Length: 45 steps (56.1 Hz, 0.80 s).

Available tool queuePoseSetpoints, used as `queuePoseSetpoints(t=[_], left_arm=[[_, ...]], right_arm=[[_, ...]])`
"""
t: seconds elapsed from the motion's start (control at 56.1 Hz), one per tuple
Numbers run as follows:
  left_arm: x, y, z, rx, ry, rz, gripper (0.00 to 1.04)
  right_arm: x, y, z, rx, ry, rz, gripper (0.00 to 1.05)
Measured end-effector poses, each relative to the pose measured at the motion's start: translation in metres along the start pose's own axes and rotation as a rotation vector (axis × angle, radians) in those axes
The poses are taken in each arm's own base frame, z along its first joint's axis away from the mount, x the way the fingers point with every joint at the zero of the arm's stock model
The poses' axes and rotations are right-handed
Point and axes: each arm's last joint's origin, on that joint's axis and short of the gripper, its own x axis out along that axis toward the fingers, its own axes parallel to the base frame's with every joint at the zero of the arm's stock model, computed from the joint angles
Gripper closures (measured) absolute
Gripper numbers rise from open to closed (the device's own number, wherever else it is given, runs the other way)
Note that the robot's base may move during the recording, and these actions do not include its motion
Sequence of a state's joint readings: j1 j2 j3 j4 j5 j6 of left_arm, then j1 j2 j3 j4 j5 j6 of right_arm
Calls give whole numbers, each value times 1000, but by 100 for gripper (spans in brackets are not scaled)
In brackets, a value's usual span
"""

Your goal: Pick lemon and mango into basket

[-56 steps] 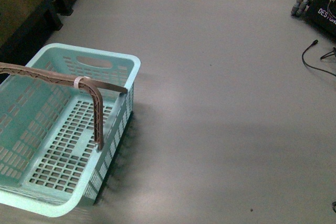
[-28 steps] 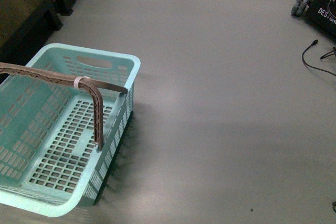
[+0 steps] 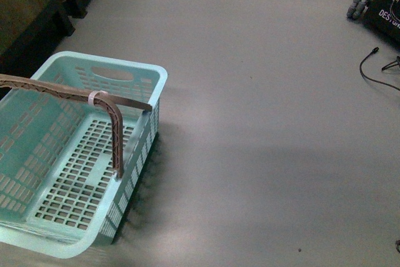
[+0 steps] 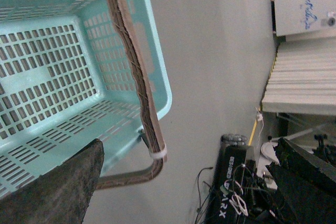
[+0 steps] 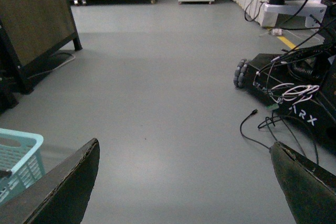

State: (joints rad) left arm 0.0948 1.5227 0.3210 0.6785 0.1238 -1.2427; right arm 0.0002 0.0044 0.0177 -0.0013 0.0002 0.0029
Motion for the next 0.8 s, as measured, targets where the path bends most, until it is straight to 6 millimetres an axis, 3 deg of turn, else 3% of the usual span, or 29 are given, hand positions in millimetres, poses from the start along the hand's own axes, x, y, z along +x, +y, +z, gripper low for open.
queuePoseSetpoints(t=[0.357, 0.517, 0.642, 0.803], left_arm=[[87, 7, 2, -98, -17, 112, 7], [132, -5, 2, -98, -5, 117, 7], [160, -15, -10, -71, 20, 127, 7], [172, -23, -24, -48, 42, 132, 43]], right_arm=[[0, 0, 0, 0, 0, 0, 9], [0, 0, 0, 0, 0, 0, 9], [0, 0, 0, 0, 0, 0, 9], [0, 0, 0, 0, 0, 0, 9]])
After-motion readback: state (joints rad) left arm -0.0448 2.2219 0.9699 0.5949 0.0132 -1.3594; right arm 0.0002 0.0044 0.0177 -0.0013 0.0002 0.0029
